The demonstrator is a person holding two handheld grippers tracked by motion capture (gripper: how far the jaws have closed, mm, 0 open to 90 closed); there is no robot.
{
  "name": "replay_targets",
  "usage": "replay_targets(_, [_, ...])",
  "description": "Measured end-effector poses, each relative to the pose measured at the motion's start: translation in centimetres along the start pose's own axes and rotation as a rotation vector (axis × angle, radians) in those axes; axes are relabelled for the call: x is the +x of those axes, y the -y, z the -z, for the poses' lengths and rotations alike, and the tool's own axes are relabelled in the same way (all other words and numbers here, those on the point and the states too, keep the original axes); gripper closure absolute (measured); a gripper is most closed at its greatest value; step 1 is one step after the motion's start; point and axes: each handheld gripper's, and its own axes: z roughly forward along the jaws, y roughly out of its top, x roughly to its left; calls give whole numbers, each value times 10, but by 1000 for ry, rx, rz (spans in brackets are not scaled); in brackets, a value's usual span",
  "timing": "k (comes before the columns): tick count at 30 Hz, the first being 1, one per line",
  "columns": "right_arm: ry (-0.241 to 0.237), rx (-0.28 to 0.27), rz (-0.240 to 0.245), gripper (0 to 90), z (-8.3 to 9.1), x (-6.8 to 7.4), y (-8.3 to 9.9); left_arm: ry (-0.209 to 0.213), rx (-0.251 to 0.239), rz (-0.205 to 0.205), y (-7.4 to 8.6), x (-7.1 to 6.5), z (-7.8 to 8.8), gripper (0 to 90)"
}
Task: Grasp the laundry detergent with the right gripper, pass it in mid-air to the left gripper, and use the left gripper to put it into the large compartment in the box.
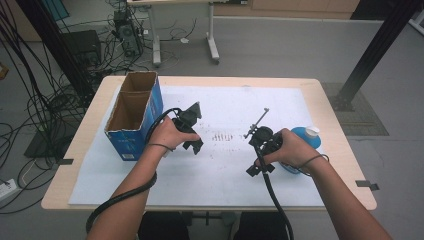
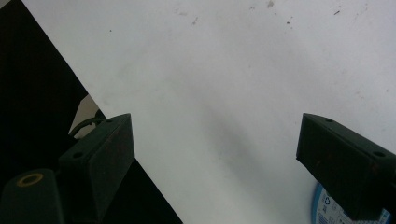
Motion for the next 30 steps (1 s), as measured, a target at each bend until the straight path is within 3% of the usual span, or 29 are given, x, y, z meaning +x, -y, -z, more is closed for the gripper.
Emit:
replay_targets(15, [-19, -12, 1, 111, 0, 2, 1, 1, 4, 2, 0, 0, -1, 138])
replay_targets(30, [-24, -22, -13, 111, 3, 6, 22, -6, 2, -4, -2, -4, 2, 137])
